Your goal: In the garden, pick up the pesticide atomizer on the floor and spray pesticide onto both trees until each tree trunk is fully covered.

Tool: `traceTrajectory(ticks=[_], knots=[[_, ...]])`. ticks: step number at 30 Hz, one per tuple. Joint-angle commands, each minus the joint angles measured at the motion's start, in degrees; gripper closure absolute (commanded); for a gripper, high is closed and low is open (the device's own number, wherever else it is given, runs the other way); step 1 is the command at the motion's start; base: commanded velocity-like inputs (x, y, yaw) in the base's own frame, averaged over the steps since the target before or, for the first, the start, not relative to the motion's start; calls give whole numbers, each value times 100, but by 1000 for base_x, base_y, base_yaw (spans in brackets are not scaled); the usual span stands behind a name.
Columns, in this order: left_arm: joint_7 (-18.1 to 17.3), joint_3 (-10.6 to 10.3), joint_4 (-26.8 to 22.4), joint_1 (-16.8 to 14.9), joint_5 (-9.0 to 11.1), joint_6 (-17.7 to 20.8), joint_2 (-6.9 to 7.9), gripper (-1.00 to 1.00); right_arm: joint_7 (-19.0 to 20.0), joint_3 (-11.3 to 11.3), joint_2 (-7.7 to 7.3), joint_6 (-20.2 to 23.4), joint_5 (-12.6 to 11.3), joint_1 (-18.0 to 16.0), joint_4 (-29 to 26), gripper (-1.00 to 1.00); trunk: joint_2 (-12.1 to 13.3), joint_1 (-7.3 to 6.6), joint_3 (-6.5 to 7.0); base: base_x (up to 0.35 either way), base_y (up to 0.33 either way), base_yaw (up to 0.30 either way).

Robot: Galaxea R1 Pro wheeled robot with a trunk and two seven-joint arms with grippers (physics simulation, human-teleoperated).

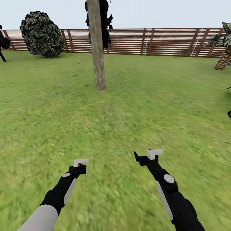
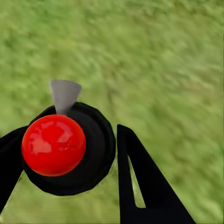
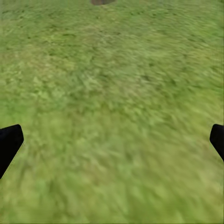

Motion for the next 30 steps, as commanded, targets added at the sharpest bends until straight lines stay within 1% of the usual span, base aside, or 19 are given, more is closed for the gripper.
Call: traceTrajectory(ticks=[1, 23, 30], knots=[[1, 0, 0, 0, -1, 1, 0, 100, 0, 0, 0, 0, 0, 0, 0, -100, 0, 0, 0, 280, 231, 0], [1, 0, 5, 1, -1, 5, 0, 100, 0, 0, 0, 0, 0, -1, 0, -100, 0, 0, 0, 280, 231, 0], [0, -9, 75, -2, -1, -1, -1, 100, 0, 0, 0, 0, 0, 0, 0, -100, 0, 0, 0, 280, 231, 0]])
